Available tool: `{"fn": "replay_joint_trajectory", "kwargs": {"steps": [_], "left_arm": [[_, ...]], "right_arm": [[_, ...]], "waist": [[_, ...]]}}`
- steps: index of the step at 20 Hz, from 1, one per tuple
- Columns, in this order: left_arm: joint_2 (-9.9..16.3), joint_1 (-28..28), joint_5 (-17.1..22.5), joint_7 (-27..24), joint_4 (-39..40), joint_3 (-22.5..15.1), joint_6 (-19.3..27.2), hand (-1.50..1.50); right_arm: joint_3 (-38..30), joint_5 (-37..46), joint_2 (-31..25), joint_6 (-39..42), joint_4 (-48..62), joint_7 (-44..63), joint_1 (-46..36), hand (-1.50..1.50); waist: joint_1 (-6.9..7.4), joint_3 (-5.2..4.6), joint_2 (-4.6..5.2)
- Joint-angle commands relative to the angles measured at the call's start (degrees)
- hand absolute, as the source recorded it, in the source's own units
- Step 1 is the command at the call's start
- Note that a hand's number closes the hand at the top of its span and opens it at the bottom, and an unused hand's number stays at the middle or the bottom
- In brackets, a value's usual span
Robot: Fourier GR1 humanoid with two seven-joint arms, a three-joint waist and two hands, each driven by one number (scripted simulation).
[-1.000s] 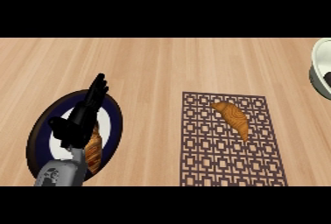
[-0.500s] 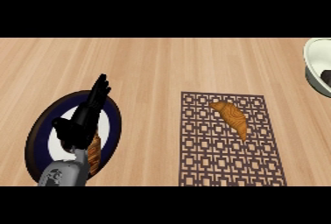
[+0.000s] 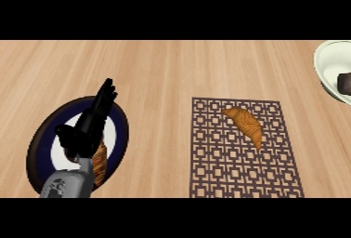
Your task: Pick the cupcake from the placemat and place it in the bowl
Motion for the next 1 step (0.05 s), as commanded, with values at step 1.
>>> {"fn": "replay_joint_trajectory", "kwargs": {"steps": [1], "left_arm": [[-0.6, -0.3, -0.6, 0.9, -0.7, -0.7, 0.6, 0.00]], "right_arm": [[0.5, 0.2, 0.7, 5.2, -0.9, -6.8, 4.2, -1.50]], "waist": [[0.00, 0.08, 0.01]]}}
